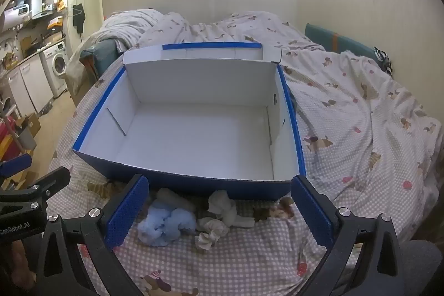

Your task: Organize soft objects

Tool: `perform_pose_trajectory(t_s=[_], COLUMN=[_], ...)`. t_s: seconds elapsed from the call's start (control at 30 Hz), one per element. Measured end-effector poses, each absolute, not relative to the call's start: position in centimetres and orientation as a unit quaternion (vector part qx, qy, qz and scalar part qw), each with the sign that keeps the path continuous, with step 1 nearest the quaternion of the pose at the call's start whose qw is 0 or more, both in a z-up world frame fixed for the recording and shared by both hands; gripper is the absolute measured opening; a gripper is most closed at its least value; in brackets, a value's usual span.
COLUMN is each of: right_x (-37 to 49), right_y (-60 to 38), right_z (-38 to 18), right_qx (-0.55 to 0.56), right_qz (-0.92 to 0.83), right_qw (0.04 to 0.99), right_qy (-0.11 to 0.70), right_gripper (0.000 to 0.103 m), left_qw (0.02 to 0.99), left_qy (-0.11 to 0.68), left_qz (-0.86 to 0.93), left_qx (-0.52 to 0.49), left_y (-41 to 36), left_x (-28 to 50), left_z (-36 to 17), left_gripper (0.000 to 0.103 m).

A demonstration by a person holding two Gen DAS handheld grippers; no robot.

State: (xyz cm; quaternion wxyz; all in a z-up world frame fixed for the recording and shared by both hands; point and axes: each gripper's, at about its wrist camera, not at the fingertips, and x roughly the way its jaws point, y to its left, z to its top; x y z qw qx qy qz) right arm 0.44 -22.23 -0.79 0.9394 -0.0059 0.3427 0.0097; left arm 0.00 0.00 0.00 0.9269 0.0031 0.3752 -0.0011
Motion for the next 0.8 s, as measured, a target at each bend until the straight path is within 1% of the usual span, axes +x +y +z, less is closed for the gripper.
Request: perform_pose_trajectory(t_s=[0.37, 0.8], right_x=[0.40, 0.39], right_y=[-22.20, -22.19], right_z=[-0.85, -0.84], right_qx=[-0.005, -0.006], right_qz=[0.010, 0.010], right_qw=[0.939, 0.939], right_qy=[0.344, 0.344], right_gripper=[0.103, 0.103], left_qw=[0.930, 0.930], left_qy=[0.368, 0.366], left_qz=[0.000, -0.001], left_qx=[0.006, 0.005], left_y=[-0.21, -0.24], left_x=[-0.20, -0.16], left_z=[0.72, 0.41], left_gripper=[0.102, 0.102])
